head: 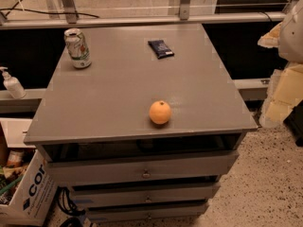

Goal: Pick 7up can

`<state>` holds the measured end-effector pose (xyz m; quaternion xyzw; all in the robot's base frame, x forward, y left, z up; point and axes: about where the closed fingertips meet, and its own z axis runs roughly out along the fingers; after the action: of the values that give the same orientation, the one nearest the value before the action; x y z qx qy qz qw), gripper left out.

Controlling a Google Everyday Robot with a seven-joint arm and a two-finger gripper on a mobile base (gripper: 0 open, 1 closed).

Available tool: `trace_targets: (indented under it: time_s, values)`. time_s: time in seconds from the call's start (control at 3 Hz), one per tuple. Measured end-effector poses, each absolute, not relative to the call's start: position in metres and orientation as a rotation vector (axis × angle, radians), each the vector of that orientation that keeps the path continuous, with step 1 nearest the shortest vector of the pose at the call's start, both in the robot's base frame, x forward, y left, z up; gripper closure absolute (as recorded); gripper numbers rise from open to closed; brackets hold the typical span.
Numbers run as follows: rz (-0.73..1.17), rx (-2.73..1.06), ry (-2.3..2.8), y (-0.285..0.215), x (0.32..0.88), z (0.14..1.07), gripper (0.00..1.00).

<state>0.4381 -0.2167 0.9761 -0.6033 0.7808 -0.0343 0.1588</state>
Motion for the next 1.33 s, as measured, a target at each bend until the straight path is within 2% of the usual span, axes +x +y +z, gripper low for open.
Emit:
trace_targets:
  time_s: [0.67, 1.33]
  values:
    - [-0.094, -1.723, 2.228, -0.216, 0.439, 0.975, 0.00]
    - [0.119, -1.652, 1.989, -0.178, 0.504, 0.942, 0.00]
